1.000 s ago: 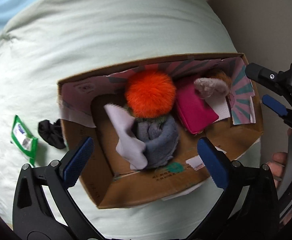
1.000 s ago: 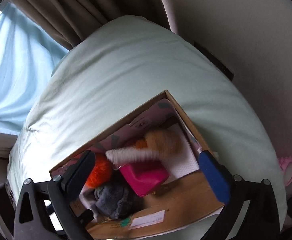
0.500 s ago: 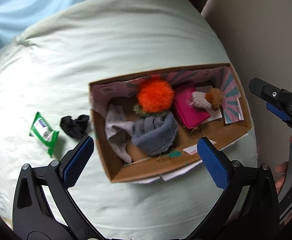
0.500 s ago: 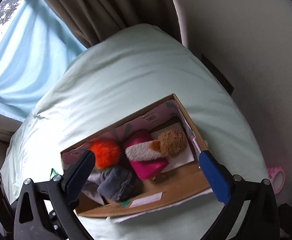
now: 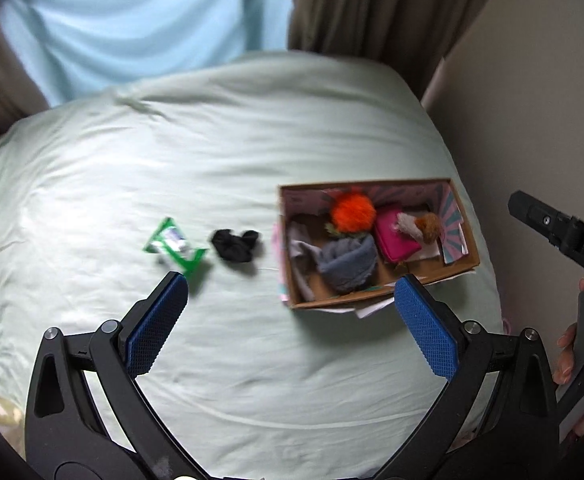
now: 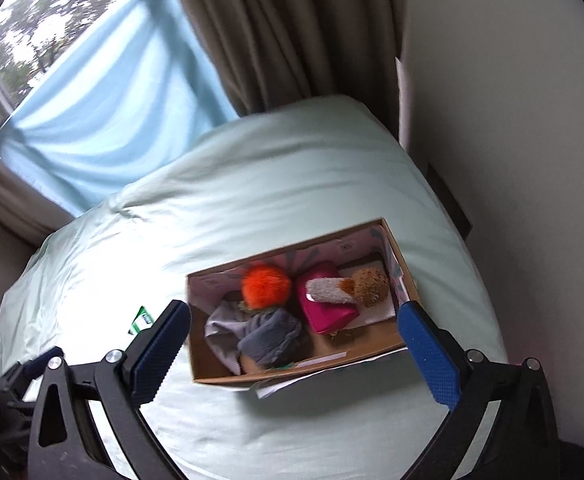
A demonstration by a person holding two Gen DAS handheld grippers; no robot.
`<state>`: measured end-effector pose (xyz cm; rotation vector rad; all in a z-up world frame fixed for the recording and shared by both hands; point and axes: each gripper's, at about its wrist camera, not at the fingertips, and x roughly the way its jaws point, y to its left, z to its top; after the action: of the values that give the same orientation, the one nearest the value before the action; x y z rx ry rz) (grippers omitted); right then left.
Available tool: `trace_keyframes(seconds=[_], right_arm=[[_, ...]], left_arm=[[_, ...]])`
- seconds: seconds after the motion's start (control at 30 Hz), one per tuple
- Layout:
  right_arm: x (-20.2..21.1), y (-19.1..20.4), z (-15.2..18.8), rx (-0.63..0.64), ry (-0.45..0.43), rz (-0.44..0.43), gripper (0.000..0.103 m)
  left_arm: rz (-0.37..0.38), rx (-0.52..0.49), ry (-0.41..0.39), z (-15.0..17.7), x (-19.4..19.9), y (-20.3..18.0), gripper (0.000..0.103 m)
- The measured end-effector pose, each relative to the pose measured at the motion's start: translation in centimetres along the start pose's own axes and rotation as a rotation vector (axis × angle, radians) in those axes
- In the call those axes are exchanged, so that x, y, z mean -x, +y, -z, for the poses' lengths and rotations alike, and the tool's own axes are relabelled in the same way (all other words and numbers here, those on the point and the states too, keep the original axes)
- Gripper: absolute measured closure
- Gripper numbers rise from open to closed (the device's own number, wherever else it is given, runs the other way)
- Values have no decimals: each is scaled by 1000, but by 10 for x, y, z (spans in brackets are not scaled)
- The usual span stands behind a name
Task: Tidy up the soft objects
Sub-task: 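Withdraw both tools from the box toward the wipes pack and scrunchie, then grasp the green wipes pack with the left tool while the right tool grasps the black scrunchie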
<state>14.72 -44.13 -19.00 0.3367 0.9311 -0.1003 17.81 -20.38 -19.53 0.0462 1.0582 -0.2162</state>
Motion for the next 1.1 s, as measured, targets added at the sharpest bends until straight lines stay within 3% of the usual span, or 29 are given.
trace_keyframes(seconds=[0.33, 0.63, 0.83, 1.1], right_arm=[[56, 81, 26, 164, -63, -34, 0], [67, 159, 62, 194, -67, -50, 0], [54, 207, 77, 187, -73, -23, 0], [16, 257, 82, 149, -108, 1, 0]], left_arm=[[-71, 91, -84, 30, 77, 88, 0], [-90, 131, -87, 51, 96, 179, 0], [-77, 125, -69, 46, 84, 233, 0], [-18, 135, -23, 29, 34, 285, 0]])
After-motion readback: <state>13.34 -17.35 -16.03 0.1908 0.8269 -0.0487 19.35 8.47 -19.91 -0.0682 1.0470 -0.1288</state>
